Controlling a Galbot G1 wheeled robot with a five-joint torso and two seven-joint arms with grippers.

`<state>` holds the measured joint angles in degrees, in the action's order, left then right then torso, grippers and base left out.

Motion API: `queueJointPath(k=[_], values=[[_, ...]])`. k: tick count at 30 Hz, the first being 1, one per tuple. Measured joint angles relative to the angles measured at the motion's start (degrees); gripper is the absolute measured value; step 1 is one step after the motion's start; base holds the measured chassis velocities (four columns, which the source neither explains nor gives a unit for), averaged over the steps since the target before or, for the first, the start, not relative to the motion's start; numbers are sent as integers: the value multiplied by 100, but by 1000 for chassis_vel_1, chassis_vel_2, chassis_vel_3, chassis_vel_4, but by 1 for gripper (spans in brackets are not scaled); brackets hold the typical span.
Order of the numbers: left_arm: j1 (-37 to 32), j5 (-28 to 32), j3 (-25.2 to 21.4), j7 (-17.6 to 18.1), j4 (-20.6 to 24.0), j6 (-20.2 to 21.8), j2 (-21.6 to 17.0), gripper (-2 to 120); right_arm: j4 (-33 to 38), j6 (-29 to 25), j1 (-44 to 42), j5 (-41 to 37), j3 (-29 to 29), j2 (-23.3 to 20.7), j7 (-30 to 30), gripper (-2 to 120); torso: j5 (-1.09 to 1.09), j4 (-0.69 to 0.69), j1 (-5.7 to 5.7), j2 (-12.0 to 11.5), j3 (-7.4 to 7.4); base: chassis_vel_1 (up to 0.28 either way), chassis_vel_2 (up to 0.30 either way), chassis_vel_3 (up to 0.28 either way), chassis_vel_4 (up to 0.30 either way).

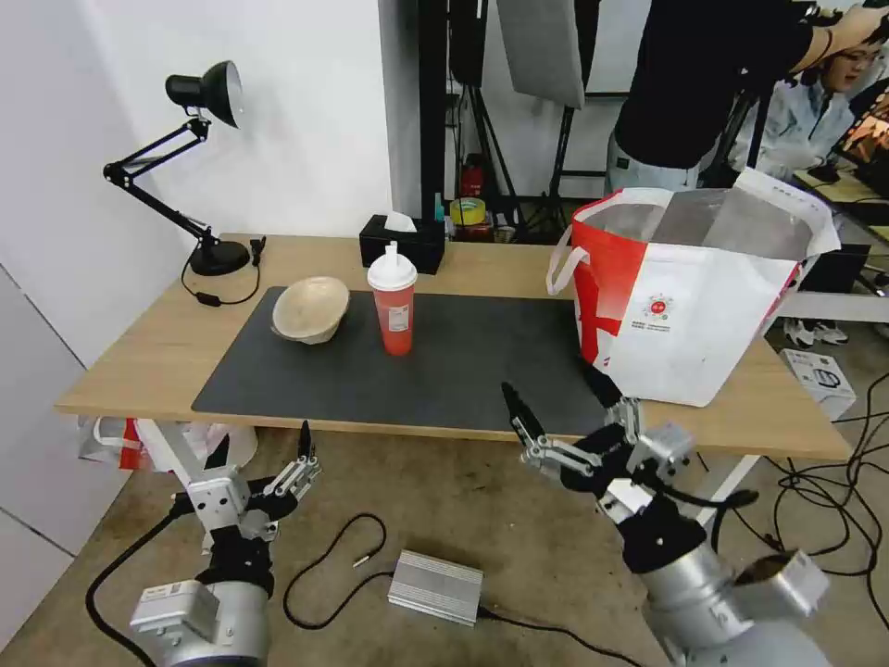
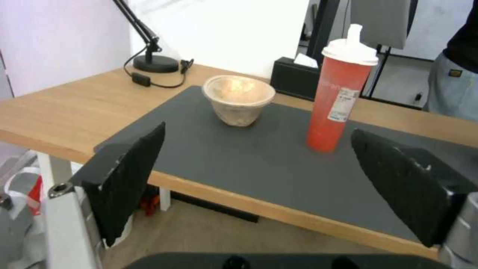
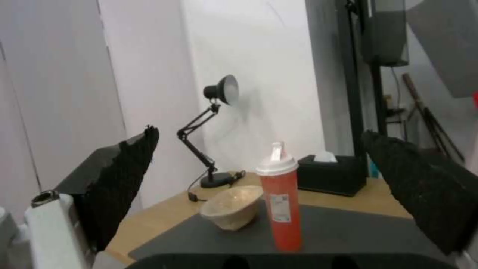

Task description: Pick up the trash from the table and place it into the takeout bag.

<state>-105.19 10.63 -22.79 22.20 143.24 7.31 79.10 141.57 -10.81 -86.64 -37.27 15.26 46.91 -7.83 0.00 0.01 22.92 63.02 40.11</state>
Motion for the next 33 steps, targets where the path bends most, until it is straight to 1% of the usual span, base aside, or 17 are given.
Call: queueJointPath(k=[1, 2, 6, 16, 19, 26, 28, 31, 33], values=[[7, -9, 10, -7, 0, 0, 15, 100, -73, 88, 259, -153, -36, -14, 59, 100, 0, -1, 0, 0, 0, 0, 0, 0, 0], [7, -9, 10, -7, 0, 0, 15, 100, -73, 88, 259, -153, -36, -14, 59, 100, 0, -1, 0, 0, 0, 0, 0, 0, 0], [57, -4, -4, -8, 0, 0, -1, 100, -237, 326, 848, -646, -156, -126, 223, 100, 0, -1, 0, 0, 0, 0, 0, 0, 0], [153, 34, 58, -22, -79, 11, -88, 100, -562, 680, 1643, -1378, -368, -419, 353, 100, 0, -1, 0, 0, 1, 0, 0, 0, 0], [180, 36, 87, -23, -108, 27, -101, 100, -608, 929, 1846, -1712, -406, -552, 520, 100, 1, -1, 0, 0, 1, 0, 0, 0, 0], [214, 54, 124, -24, -158, 47, -112, 100, -676, 1172, 2071, -1807, -502, -618, 642, 100, 1, -1, -1, 0, 0, 0, 0, 0, 0], [254, 129, 100, -25, -159, 130, -107, 100, -713, 1264, 2224, -1836, -613, -627, 649, 100, 0, 0, -1, 0, 0, 0, 0, 0, 0], [274, 147, 88, -27, -161, 154, -104, 100, -770, 1330, 2428, -1884, -752, -630, 645, 100, 0, 0, -1, 0, 0, 0, 0, 0, 0], [276, 148, 87, -33, -164, 161, -98, 100, -846, 1429, 2708, -1946, -905, -611, 618, 100, 1, -1, -1, 0, 1, 0, 0, 0, 0]])
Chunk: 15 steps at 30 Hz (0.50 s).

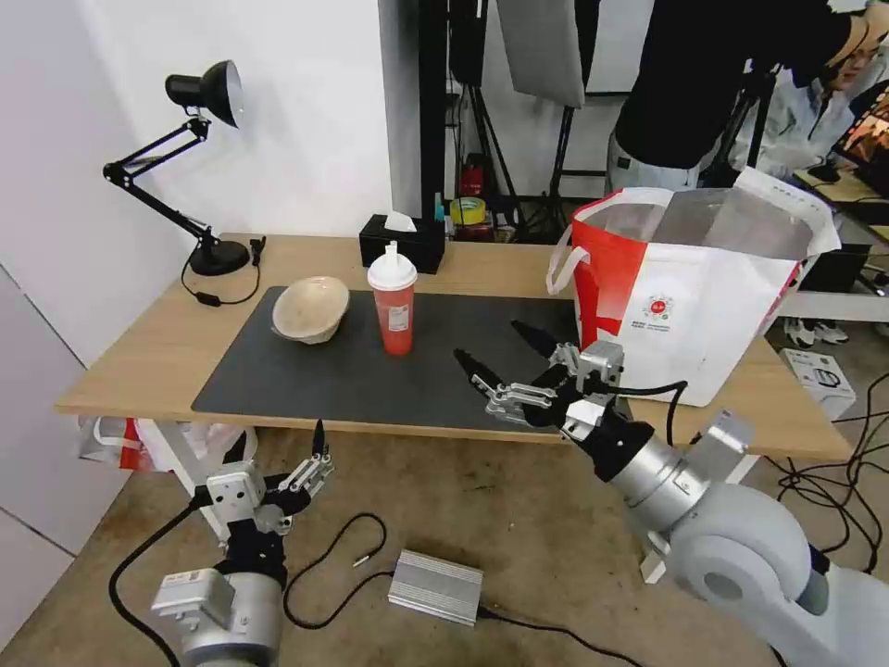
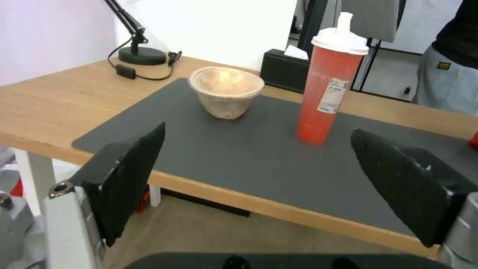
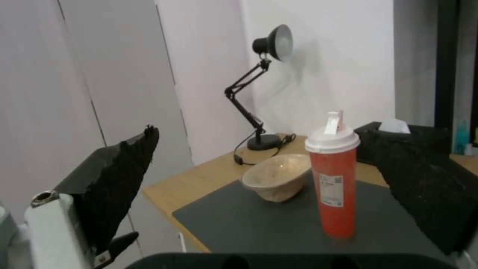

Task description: Pick up the trash from the table and place it into the takeout bag.

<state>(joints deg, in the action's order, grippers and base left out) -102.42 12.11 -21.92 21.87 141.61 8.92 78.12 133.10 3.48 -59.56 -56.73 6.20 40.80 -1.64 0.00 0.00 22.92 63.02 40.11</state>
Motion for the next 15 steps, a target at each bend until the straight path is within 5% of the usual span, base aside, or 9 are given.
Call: queueJointPath(k=[15], values=[[41, -24, -135, -11, 38, 30, 17, 100, -464, 197, 953, -61, -949, 260, -119, 100, 0, 0, 0, 1, -1, 0, 0, 0, 0]])
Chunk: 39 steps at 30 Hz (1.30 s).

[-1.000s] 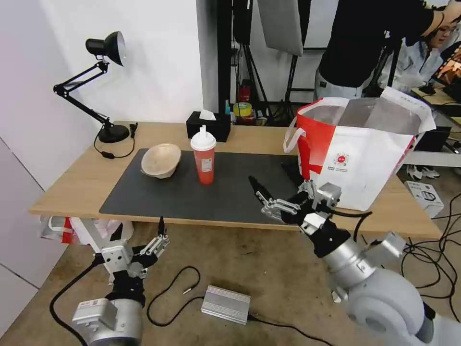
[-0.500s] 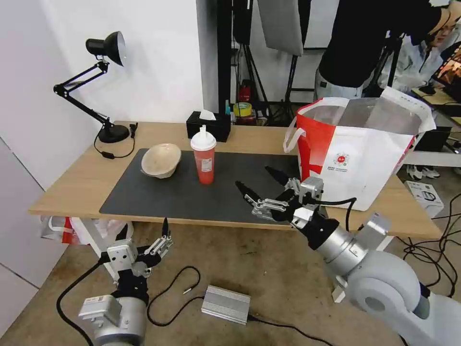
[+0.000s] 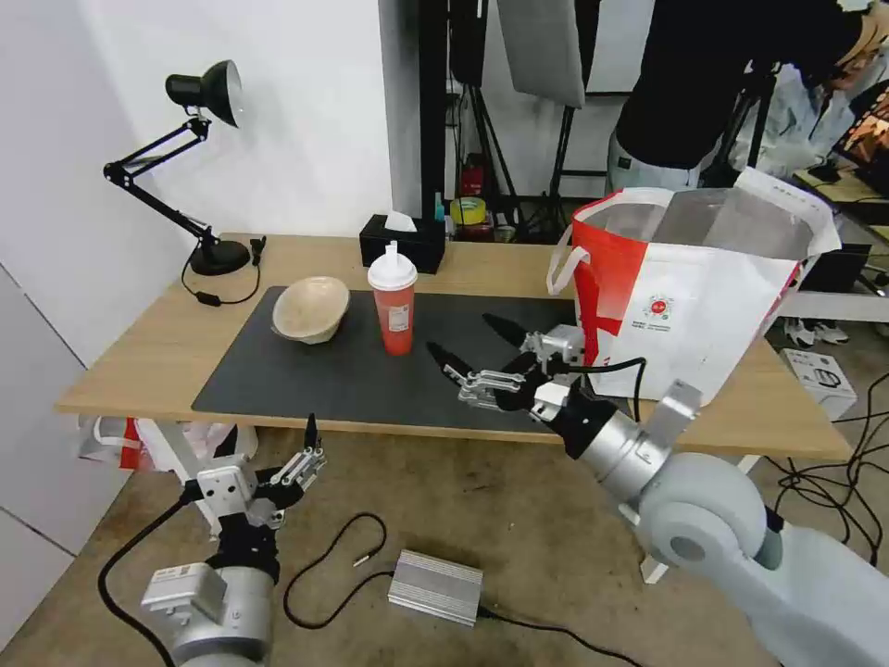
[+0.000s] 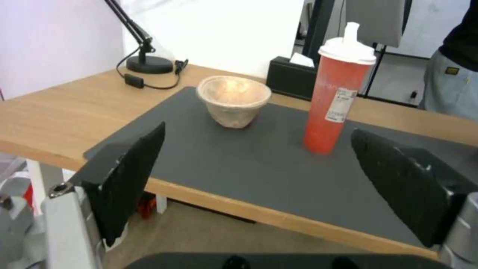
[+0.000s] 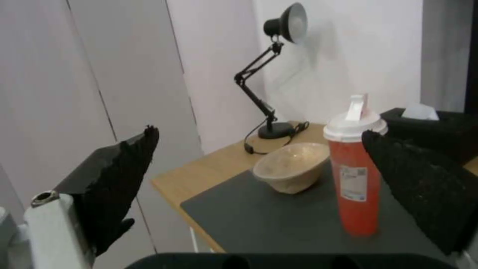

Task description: Pick up the trash from the table and place it into the takeout bag.

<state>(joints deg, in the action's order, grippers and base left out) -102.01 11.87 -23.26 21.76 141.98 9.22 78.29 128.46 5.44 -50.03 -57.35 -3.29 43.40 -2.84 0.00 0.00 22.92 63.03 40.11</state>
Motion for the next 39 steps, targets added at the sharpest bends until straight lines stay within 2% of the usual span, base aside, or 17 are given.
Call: queueJointPath(k=[21, 39], values=[[90, 0, -23, 2, -49, -9, -17, 100, -823, 213, 1089, -83, -870, 536, -247, 100, 0, 0, 0, 0, 0, 0, 0, 0, 0], [116, 11, -16, 7, -51, -25, -9, 100, -1279, 291, 1656, -234, -1024, 772, -541, 100, 0, 0, 0, 0, 0, 0, 0, 0, 0]])
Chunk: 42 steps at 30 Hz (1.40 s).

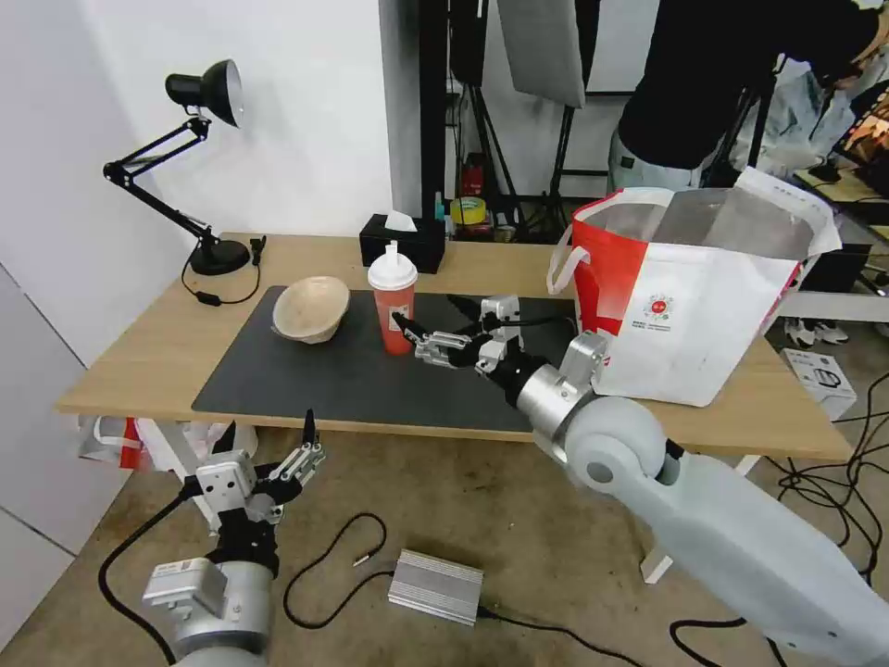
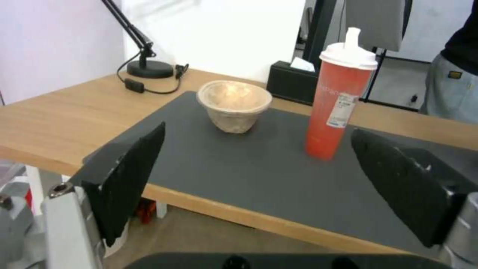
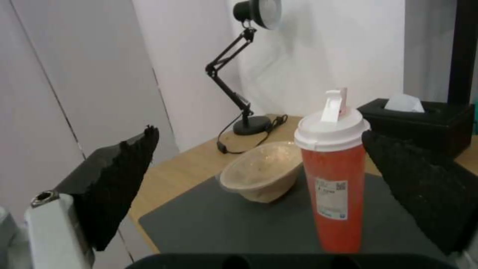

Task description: Pick up the trash from the table and place it into the takeout bag.

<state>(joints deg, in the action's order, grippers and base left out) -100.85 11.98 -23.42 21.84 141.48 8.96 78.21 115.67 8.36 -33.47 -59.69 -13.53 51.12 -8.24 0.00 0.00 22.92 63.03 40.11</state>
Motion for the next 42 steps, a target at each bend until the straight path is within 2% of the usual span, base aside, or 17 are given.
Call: queueJointPath(k=[12, 25, 42], values=[[-89, -26, -16, -4, 60, -1, -32, 100, -215, 60, 306, -194, -79, 104, 11, 100, 0, 0, 0, 0, 0, 0, 0, 0, 0], [-90, -39, 23, -4, 85, 2, -30, 100, -576, 403, 879, -570, -371, 156, -425, 100, 0, 0, 0, 0, 0, 0, 0, 0, 0], [-30, -41, 73, -1, -17, -1, 9, 100, -1004, 769, 1263, -628, -619, 279, -548, 100, 0, 0, 0, 0, 0, 0, 0, 0, 0]])
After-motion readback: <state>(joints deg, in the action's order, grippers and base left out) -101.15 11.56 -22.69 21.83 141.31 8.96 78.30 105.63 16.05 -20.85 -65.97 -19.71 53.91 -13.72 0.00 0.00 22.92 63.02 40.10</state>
